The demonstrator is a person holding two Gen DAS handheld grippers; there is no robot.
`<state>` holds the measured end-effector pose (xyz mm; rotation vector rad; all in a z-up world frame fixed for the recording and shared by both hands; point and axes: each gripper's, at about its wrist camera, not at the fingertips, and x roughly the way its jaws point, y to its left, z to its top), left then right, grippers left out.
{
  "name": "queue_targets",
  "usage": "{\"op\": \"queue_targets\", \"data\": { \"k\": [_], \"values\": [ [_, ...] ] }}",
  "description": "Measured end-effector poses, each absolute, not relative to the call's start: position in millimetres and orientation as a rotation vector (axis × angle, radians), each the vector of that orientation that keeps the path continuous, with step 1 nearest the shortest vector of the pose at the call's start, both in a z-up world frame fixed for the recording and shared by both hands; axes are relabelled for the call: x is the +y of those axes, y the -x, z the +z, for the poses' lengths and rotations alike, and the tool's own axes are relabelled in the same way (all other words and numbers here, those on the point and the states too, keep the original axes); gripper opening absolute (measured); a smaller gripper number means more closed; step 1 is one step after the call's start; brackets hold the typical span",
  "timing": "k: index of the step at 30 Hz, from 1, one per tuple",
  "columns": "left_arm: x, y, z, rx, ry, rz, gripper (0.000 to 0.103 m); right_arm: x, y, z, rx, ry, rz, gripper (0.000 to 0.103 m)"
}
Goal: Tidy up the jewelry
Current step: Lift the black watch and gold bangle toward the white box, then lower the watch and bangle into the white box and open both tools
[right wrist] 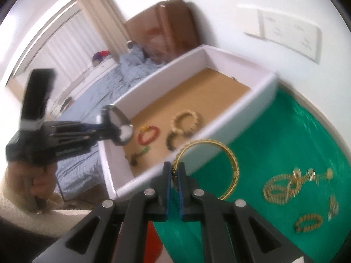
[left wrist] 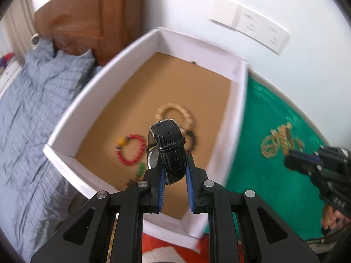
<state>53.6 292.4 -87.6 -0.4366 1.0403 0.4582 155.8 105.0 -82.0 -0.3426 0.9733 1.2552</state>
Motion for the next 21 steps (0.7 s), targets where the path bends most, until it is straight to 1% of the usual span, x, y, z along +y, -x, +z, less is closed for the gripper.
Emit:
{"op": "queue_targets", "data": {
  "k": [4, 9, 14, 18, 21],
  "values": [
    [335.3, -44.8, -97.1, 1.033, 0.495, 0.530, 0.015, 143.1, -142.0, -82.3, 0.937, 0.407, 1.337, 0.006],
    [366.1, -45.7, -124.6, 1.069, 0.533, 0.555, 0.015, 191.2, -124.3, -108.1, 0.971, 0.485, 1.424, 0.006],
    [378.3, -47.4, -151.6, 1.113, 0.560, 0.565, 0.015, 229.4, -112.9, -150.3, 1.058, 0.590, 1.437, 0.006],
    [384.5, -44.7, -167.3, 1.144, 0.565, 0.571, 0.015, 248.2, -99.6, -168.2, 1.077, 0.653, 1.446, 0.006],
    [388.9, -43.3, -177.9, 1.160, 0.566, 0.576, 0.016, 257.9, -94.2, -177.7, 1.077, 0.682, 1.435, 0.010]
  ]
}}
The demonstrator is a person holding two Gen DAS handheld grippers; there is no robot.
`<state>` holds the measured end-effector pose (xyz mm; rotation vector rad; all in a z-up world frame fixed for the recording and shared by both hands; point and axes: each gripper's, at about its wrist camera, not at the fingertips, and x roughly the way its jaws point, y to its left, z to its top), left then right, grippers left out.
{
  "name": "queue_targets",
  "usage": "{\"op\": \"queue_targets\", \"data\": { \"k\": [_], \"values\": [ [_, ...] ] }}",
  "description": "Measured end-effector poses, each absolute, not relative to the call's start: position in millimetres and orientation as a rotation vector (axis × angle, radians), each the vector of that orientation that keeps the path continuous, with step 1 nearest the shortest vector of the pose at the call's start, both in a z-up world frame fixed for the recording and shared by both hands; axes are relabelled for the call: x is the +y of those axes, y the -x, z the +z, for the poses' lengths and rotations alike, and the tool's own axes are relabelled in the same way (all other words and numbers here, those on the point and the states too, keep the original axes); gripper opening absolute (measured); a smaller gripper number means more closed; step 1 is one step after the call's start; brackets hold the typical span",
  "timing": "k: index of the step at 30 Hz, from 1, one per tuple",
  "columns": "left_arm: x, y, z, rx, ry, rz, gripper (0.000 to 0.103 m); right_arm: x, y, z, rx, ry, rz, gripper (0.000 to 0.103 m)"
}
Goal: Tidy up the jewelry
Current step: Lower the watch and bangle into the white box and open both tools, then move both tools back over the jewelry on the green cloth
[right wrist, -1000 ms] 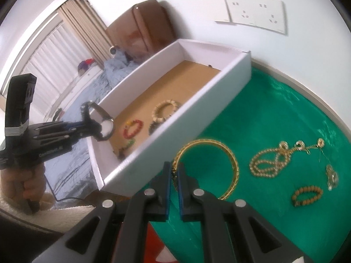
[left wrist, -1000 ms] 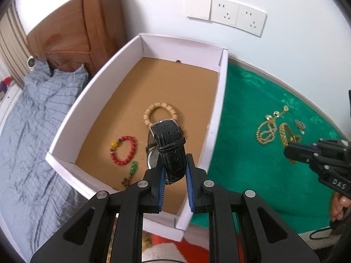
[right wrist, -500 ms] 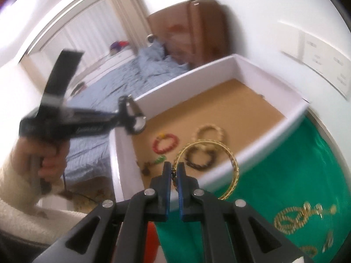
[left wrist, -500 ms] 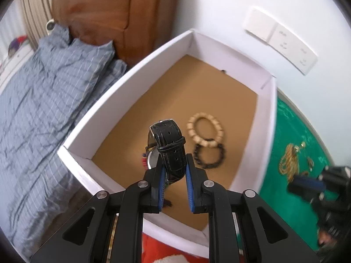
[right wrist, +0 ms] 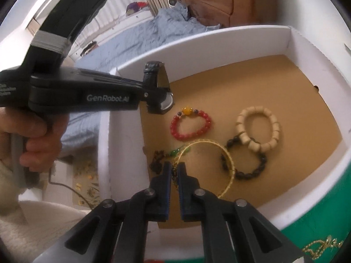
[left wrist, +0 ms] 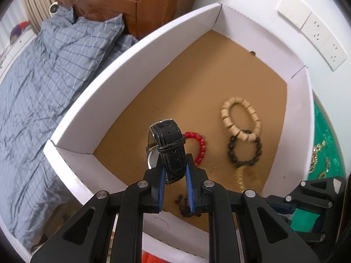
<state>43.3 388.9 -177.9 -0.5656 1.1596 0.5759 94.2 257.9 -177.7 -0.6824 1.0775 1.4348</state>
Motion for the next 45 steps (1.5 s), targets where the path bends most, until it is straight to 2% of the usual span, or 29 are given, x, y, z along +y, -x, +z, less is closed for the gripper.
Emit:
{"op": "queue_targets", "data": {
  "k": [4, 5, 6, 7, 8, 9, 10, 14, 18, 23, 25, 27, 36, 45],
  "values": [
    [391.2, -38.7, -184.9, 1.171, 0.575, 0.593, 0.022, 265.2, -90.2, -185.1, 1.081, 0.697, 1.406, 0.010],
    [391.4, -37.0, -184.1, 1.169, 0.575, 0.600, 0.026, 265.8, -90.0, -185.8, 1.084, 0.694, 1.399, 0.020],
    [391.7, -34.6, -182.5, 1.165, 0.574, 0.607, 0.040, 265.2, -90.6, -184.8, 1.090, 0.681, 1.389, 0.035],
    [391.2, -31.6, -178.4, 1.150, 0.570, 0.616, 0.055, 262.3, -91.7, -181.3, 1.089, 0.661, 1.383, 0.041],
    [390.6, -29.6, -173.6, 1.133, 0.564, 0.623, 0.061, 261.1, -92.3, -177.7, 1.085, 0.644, 1.378, 0.047],
    [389.2, -27.2, -167.9, 1.114, 0.557, 0.630, 0.069, 257.1, -93.3, -171.2, 1.074, 0.625, 1.372, 0.048],
    [387.7, -25.3, -161.5, 1.097, 0.548, 0.634, 0.073, 254.7, -93.7, -167.2, 1.065, 0.615, 1.368, 0.048],
    [377.8, -24.2, -137.3, 1.041, 0.522, 0.632, 0.076, 226.5, -98.1, -137.6, 0.981, 0.570, 1.326, 0.048],
    [346.3, -31.0, -110.2, 0.968, 0.478, 0.580, 0.085, 186.1, -102.3, -115.6, 0.903, 0.557, 1.263, 0.048],
    [279.6, -54.1, -74.5, 0.862, 0.410, 0.389, 0.086, 105.2, -112.1, -97.4, 0.838, 0.498, 1.156, 0.052],
    [247.3, -68.3, -61.9, 0.824, 0.369, 0.290, 0.093, 73.2, -117.2, -97.3, 0.836, 0.462, 1.103, 0.053],
    [217.4, -81.8, -54.9, 0.811, 0.331, 0.217, 0.095, 31.7, -124.5, -99.8, 0.858, 0.410, 1.019, 0.053],
    [98.4, -131.5, -94.9, 1.004, 0.230, -0.111, 0.095, -97.4, -150.6, -111.1, 0.905, 0.260, 0.587, 0.054],
    [57.7, -150.0, -115.9, 1.071, 0.097, -0.158, 0.095, -143.8, -159.7, -120.0, 0.949, 0.216, 0.448, 0.054]
  ]
}}
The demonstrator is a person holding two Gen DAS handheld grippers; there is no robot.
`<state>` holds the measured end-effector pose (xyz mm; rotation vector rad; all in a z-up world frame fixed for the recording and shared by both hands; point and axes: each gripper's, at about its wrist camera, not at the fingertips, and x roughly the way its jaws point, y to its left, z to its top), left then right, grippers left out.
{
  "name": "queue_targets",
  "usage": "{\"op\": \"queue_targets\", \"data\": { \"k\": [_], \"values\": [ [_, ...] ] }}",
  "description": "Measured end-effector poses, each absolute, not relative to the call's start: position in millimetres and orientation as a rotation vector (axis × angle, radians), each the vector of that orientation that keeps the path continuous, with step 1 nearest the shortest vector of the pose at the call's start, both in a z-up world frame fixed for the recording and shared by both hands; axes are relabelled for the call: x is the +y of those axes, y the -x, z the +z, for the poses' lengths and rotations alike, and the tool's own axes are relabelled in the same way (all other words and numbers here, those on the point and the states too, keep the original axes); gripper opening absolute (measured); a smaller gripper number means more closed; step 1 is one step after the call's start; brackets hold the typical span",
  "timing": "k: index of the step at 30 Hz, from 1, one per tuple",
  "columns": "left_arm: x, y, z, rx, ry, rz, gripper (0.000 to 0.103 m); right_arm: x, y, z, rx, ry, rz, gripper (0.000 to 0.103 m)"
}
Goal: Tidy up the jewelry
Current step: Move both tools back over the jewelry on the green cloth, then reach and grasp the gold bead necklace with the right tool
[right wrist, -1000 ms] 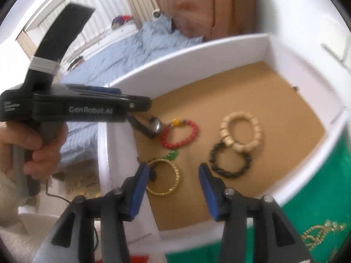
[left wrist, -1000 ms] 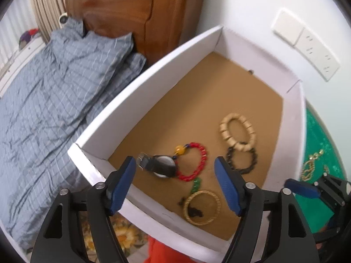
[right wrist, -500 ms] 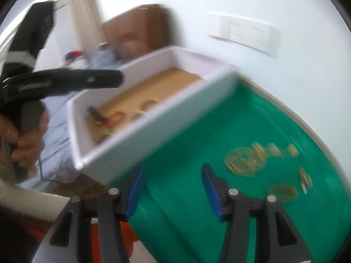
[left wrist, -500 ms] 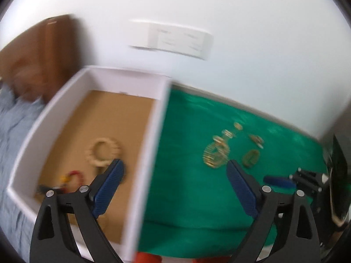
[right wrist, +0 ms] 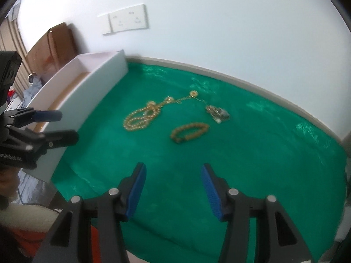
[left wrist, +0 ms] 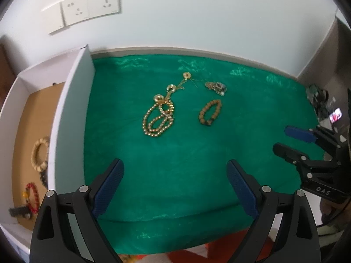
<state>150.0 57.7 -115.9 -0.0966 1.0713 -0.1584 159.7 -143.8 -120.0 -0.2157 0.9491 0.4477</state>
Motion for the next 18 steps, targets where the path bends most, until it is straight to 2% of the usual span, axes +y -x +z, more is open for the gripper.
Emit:
{"op": "queue_targets", "data": {
  "k": [18],
  "values": [
    [64.9, -188.5, -149.7, 1.156, 0.130, -0.119, 0.095, -160.9, -173.5, -152.0, 1.063, 0.148, 0.438, 0.054]
  ]
}}
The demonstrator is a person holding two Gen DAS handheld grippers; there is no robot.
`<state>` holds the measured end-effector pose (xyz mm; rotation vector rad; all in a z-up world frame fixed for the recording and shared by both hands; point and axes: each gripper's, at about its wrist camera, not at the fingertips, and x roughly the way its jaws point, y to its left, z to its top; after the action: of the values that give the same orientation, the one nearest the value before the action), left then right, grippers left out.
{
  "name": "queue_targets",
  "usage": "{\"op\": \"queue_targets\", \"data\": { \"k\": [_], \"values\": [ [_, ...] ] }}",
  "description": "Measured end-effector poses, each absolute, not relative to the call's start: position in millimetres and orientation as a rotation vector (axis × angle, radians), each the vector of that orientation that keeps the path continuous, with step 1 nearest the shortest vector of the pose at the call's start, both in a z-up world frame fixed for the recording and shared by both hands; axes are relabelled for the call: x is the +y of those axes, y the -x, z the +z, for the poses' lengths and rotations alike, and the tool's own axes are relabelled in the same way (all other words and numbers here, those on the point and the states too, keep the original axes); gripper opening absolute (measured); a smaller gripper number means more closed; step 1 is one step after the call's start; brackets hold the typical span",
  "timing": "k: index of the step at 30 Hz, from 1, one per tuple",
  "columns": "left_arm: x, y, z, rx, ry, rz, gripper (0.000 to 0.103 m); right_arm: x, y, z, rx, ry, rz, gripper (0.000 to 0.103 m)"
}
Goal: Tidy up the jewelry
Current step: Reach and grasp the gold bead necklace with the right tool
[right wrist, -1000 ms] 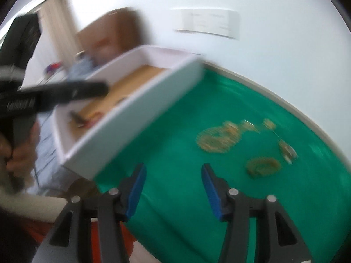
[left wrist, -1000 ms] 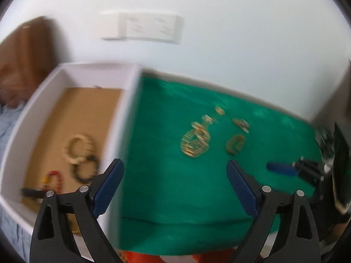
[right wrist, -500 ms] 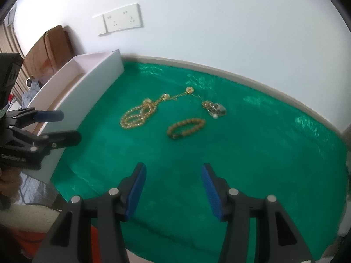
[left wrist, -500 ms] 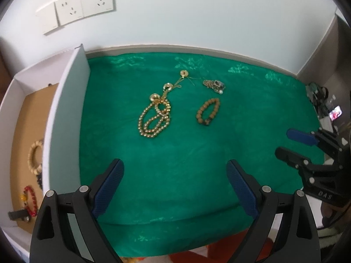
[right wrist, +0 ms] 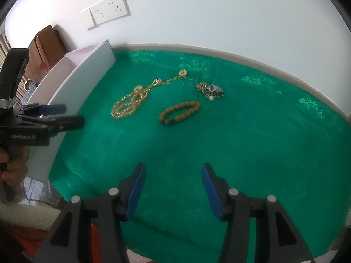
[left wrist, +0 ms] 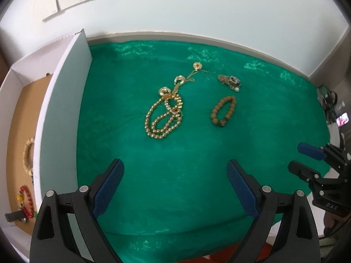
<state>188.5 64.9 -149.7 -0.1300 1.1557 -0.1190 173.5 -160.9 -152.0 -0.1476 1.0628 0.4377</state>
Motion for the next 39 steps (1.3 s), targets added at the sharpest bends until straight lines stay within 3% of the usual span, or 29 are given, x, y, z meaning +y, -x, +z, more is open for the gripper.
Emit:
{"op": "queue_targets", "data": {
  "k": [24, 39],
  "values": [
    [86.7, -245.2, -184.1, 1.175, 0.162, -0.072, 0.094, -155.5, -221.2, -183.1, 1.146, 0.027, 0.450, 0.054],
    [110.8, -219.7, -192.9, 1.213, 0.167, 0.006, 0.092, -48.0, -311.0, -201.0, 1.086, -0.036, 0.673, 0.053]
  ]
}}
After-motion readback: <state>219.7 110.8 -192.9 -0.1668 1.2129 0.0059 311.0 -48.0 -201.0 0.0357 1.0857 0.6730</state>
